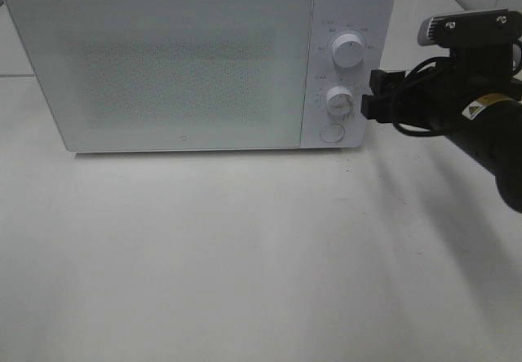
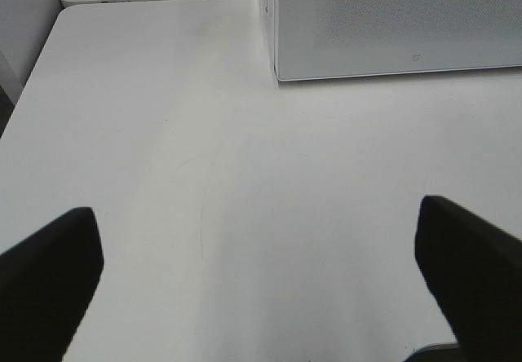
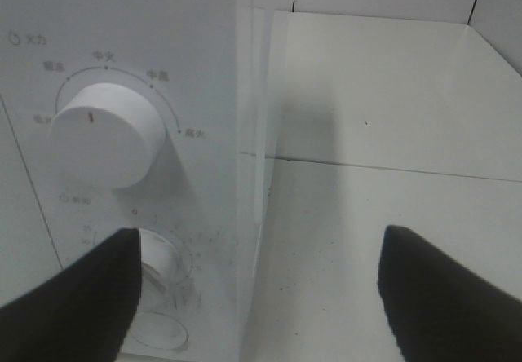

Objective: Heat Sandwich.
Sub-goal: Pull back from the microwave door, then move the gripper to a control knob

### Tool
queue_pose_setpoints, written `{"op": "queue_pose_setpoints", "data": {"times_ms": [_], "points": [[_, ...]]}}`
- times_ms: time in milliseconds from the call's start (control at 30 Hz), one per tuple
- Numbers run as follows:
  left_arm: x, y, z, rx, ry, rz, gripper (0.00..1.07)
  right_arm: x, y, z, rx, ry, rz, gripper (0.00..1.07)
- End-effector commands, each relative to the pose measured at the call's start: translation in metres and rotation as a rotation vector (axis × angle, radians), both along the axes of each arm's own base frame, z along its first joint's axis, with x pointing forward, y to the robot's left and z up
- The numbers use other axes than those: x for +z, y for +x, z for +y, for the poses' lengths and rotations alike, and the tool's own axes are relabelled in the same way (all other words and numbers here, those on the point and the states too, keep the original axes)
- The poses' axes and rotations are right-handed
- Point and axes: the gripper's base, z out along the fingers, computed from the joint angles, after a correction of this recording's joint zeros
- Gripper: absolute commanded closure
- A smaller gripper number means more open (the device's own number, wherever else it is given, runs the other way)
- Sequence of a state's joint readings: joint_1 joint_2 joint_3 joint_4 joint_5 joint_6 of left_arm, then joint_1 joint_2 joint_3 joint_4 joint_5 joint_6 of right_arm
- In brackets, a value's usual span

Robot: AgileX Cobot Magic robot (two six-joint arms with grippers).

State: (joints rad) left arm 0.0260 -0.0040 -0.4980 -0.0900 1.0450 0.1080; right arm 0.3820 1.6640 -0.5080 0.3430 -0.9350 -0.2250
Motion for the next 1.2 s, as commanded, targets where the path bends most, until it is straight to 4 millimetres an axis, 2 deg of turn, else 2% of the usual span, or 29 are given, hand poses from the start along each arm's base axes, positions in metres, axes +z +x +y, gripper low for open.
{"op": "queue_pose_setpoints", "data": {"times_ms": [33, 467, 633, 933, 1200], "points": [[0.001, -0.003, 0.0, 0.002, -0.007, -0.041, 0.07, -0.009, -0.004, 0.012, -0.009, 0.0, -0.059, 0.31], [0.001, -0.003, 0.0, 0.002, -0.007, -0.041, 0.07, -0.045, -0.012, 0.039, -0.006, -0.02, -0.082, 0.31], [0.001, -0.003, 0.0, 0.002, -0.007, -0.041, 0.07, -0.052, -0.013, 0.043, -0.002, -0.003, -0.09, 0.31], [0.001, -0.003, 0.0, 0.002, -0.007, -0.041, 0.07, -0.05, -0.012, 0.043, -0.006, 0.007, -0.108, 0.31], [0.001, -0.003, 0.0, 0.002, -0.007, -0.041, 0.07, -0.042, 0.007, 0.052, -0.033, 0.037, -0.13, 0.31]]}}
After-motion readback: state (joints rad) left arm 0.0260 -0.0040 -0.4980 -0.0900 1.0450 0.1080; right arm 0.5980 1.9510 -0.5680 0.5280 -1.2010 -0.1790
